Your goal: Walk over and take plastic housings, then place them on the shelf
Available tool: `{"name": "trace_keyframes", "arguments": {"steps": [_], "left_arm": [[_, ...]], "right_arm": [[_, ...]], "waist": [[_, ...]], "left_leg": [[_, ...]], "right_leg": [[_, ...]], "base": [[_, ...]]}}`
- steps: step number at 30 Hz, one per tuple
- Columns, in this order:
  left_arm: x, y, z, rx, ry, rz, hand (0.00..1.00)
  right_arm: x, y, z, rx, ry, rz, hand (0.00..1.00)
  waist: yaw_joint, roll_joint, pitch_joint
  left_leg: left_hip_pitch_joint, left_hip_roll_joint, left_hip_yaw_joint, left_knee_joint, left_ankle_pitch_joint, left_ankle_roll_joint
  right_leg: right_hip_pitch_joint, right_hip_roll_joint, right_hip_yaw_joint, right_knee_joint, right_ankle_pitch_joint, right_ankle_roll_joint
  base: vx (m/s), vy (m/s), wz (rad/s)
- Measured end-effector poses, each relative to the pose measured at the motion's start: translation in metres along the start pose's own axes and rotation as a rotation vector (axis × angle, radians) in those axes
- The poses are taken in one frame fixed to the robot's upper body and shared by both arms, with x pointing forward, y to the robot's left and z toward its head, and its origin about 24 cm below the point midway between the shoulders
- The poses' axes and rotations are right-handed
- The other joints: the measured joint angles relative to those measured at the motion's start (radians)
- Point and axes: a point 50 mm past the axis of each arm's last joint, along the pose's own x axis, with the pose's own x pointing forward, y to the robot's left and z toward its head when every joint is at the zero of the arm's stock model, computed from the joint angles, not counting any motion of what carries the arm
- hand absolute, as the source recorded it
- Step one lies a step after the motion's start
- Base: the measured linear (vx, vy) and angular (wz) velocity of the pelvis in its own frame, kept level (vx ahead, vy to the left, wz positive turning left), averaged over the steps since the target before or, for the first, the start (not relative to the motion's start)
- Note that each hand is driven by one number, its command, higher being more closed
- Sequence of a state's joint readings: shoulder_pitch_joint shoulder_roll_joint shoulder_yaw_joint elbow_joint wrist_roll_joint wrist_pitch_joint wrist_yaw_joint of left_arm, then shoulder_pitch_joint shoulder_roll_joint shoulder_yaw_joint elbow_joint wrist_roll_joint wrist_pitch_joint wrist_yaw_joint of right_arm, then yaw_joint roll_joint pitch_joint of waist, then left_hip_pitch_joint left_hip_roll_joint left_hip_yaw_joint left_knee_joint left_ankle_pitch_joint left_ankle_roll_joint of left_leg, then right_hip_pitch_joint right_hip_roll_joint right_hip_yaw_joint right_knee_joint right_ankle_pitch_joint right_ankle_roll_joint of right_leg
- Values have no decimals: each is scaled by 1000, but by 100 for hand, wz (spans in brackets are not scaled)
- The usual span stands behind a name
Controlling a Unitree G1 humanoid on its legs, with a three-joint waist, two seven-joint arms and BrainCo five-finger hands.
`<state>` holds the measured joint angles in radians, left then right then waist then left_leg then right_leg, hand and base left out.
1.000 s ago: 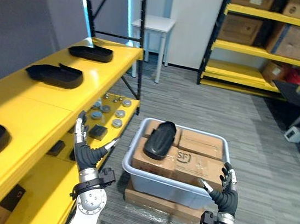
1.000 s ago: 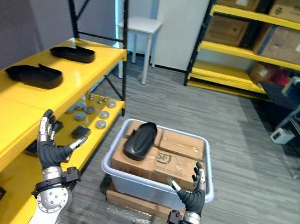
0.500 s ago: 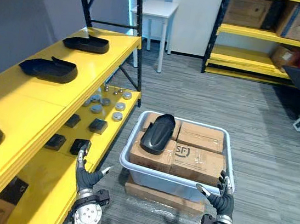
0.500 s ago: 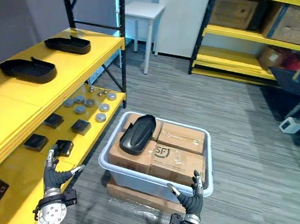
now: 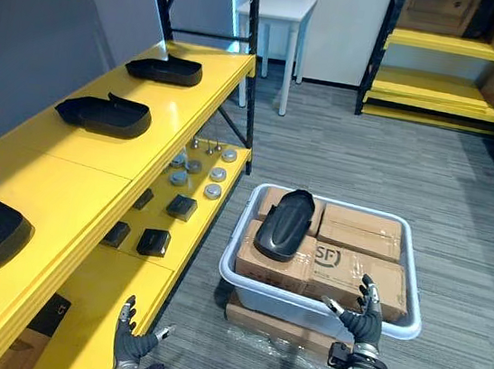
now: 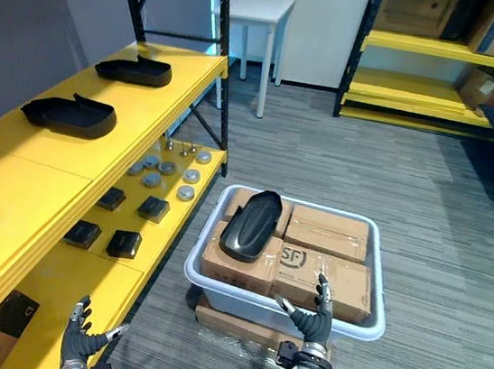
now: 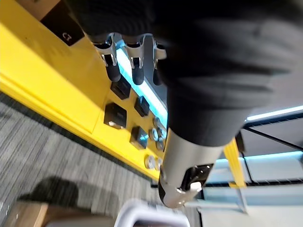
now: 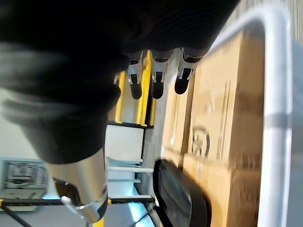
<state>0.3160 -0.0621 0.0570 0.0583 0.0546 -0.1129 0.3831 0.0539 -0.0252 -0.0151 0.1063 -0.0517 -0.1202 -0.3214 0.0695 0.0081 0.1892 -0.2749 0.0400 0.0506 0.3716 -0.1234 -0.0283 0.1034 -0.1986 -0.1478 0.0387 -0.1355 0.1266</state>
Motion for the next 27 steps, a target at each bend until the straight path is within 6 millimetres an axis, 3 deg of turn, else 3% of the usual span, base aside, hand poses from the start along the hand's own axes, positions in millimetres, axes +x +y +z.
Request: {"name": "trace_keyframes", "arguments": {"steps": [2,5,6,10,11,12,13,16,18,24,27], "left_arm": [[0,0,0,7,-1,-19,0],[3,1,2,30,-11,-35,0],[4,2,2,35,-17,-35,0],[12,-1,12,44,-60,-50,0],[12,-3,11,47,-57,-61,0],[11,-4,10,52,-55,-70,0],[9,-11,3,45,-24,-84,0],[2,-18,-2,21,3,-97,0],[2,-27,-5,18,14,-130,0],[6,-48,-3,2,13,-209,0],[6,-54,-1,-11,10,-213,0]], "right_arm": [[3,5,1,4,7,5,0],[0,9,-4,2,37,-2,0],[0,9,-5,5,38,-3,0],[7,10,3,19,16,-28,0],[7,10,2,14,25,-45,0],[6,8,1,0,27,-59,0],[8,3,-1,-34,32,-78,0],[16,-7,5,-43,14,-145,0],[32,-12,12,-57,1,-227,0],[84,15,43,-43,0,-282,0],[99,29,58,-40,0,-277,0]], "waist": [[1,2,0],[-8,0,2],[-9,0,0],[-24,6,-5],[-27,2,-6],[-30,-12,-2],[-27,17,9],[-27,30,13],[-26,33,38],[13,43,136],[32,47,168]], "left_leg": [[17,-7,10,11,-37,15],[129,-7,-4,-80,-32,31],[150,-5,-8,-95,-31,31],[163,14,-68,-137,-31,19],[167,16,-81,-132,-35,3],[180,7,-86,-126,-52,-22],[192,29,-106,-119,-67,-43],[191,59,-98,-157,-47,-61],[190,68,-95,-194,-38,-67],[130,44,-87,-194,-16,-58],[116,41,-84,-194,-14,-55]], "right_leg": [[-45,-18,3,123,-10,19],[-175,-35,16,447,-34,30],[-187,-31,15,460,-39,25],[-315,14,8,335,-47,-2],[-328,29,30,223,-7,-21],[-312,29,36,130,146,-42],[-281,47,18,120,165,-38],[-271,78,9,72,166,-42],[-272,90,0,32,180,-54],[-281,74,-2,-75,261,-49],[-287,73,-2,-100,284,-48]], "base": [[260,195,-2],[325,185,5],[348,100,33],[244,-63,45],[236,-182,44],[289,-240,50],[274,-249,33],[153,-168,3],[57,-68,5],[-47,0,2],[-84,-4,-2]]}}
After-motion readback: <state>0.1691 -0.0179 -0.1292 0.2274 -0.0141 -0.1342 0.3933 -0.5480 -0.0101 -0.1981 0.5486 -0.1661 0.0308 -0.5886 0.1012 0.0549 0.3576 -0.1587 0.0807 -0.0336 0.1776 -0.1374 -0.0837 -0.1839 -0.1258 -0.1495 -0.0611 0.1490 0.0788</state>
